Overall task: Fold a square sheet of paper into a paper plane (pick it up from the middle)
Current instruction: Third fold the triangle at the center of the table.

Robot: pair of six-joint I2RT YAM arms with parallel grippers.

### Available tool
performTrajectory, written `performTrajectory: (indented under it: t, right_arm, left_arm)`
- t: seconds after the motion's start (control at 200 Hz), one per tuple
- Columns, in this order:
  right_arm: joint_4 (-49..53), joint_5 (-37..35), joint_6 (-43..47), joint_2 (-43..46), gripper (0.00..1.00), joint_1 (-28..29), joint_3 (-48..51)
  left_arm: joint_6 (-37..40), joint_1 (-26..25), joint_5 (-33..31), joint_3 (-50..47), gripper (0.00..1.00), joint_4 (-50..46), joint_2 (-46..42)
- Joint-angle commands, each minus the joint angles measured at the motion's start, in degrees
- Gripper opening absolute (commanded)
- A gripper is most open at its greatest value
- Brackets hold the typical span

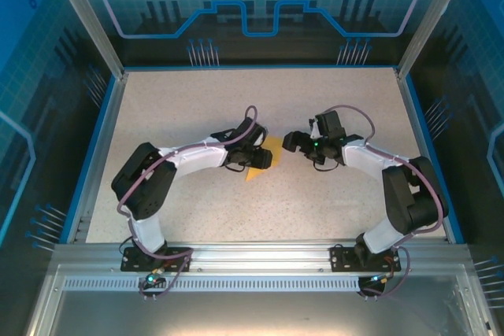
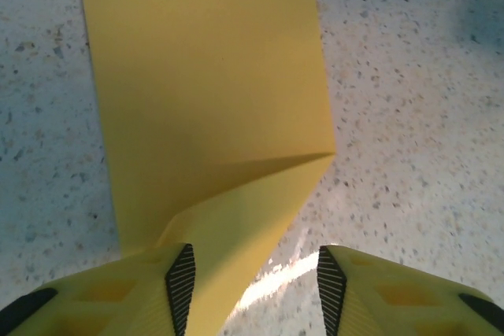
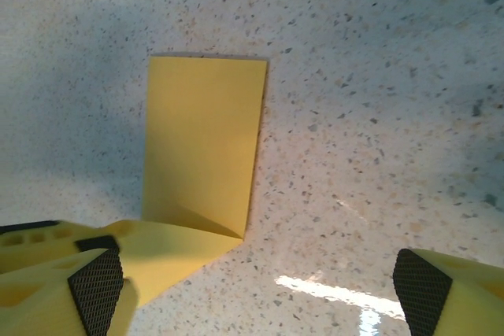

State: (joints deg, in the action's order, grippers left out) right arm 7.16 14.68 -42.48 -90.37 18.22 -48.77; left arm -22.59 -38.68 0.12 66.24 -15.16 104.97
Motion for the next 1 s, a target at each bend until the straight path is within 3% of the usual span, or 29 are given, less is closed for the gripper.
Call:
performTrajectory:
  t: [0.0,0.15,0.325,0.705,0.995]
  right_arm:
    - [-2.13,3.58,-1.81,-1.88,0.93,0.11,0.18]
    - [-2.5,5.31,-2.69,-4.37,0.91,2.25,-1.12]
    - [-3.33,7.25,-4.57,-7.85,0.83,5.2,-3.4]
    - [-3.91,8.19,-7.53,-12.88,0.5,8.81,-6.17]
    - [-2.72,7.17,-8.82,-14.05,0.47,9.29,-6.77]
  left_arm:
    - [-0.84,0.09,-2.7,3.19,0.45,-0.67,2.48]
    - [-3.4,1.18,-3.99,2.77,0.36,0.09,3.4]
    - [-6.07,2.75,-2.01,1.02,0.34,1.55,3.84]
    - [-8.44,4.13,-0.29,-1.37,0.25,3.29,4.63]
    - [-8.7,4.53,-0.8,-1.81,0.24,3.45,4.81]
